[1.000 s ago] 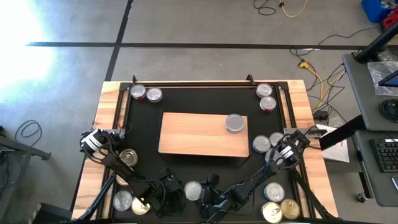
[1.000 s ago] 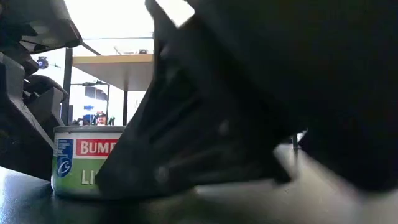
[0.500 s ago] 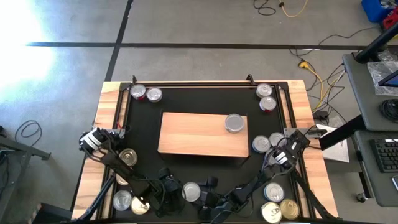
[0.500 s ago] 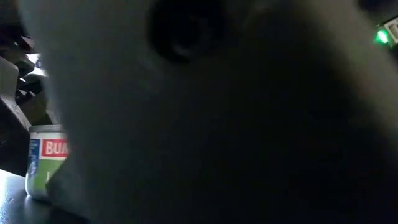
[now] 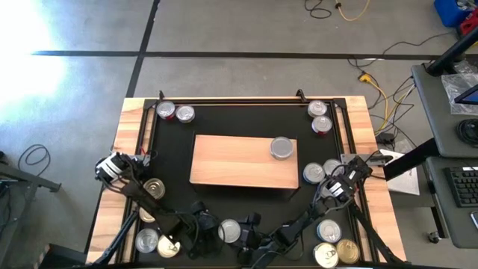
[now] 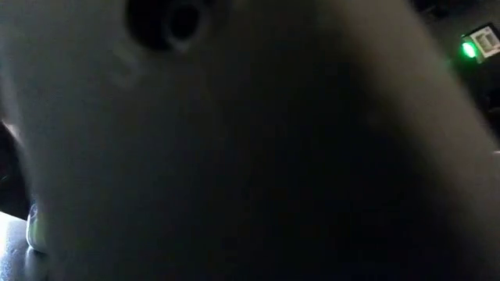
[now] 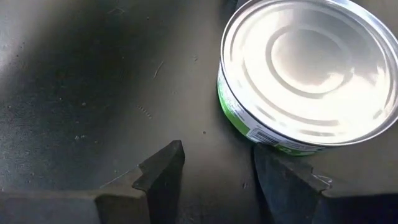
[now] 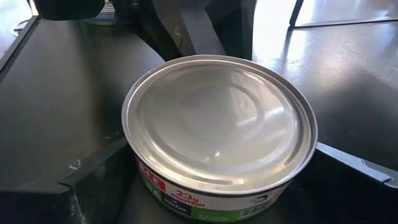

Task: Stack canned seafood by type on shelf
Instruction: Stack the green white tuna can on top of the green white tuna can on the shelf

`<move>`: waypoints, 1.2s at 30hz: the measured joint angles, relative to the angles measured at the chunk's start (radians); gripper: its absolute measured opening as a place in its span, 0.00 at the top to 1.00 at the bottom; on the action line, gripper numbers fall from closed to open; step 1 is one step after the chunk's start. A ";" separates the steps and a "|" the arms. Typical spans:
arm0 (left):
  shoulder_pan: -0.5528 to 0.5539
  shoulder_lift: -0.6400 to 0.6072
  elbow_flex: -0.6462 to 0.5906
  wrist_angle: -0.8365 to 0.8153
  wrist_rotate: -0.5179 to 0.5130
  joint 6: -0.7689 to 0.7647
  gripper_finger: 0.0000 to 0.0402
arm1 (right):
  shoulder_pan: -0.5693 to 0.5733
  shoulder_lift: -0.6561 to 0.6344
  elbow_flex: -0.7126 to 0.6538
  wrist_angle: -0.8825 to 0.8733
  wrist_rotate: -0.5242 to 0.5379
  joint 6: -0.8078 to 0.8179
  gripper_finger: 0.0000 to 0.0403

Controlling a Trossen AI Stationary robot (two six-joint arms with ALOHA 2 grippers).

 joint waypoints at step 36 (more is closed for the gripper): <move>0.020 -0.067 0.007 -0.157 0.035 -0.075 0.52 | -0.025 -0.033 0.007 -0.046 -0.024 0.088 0.05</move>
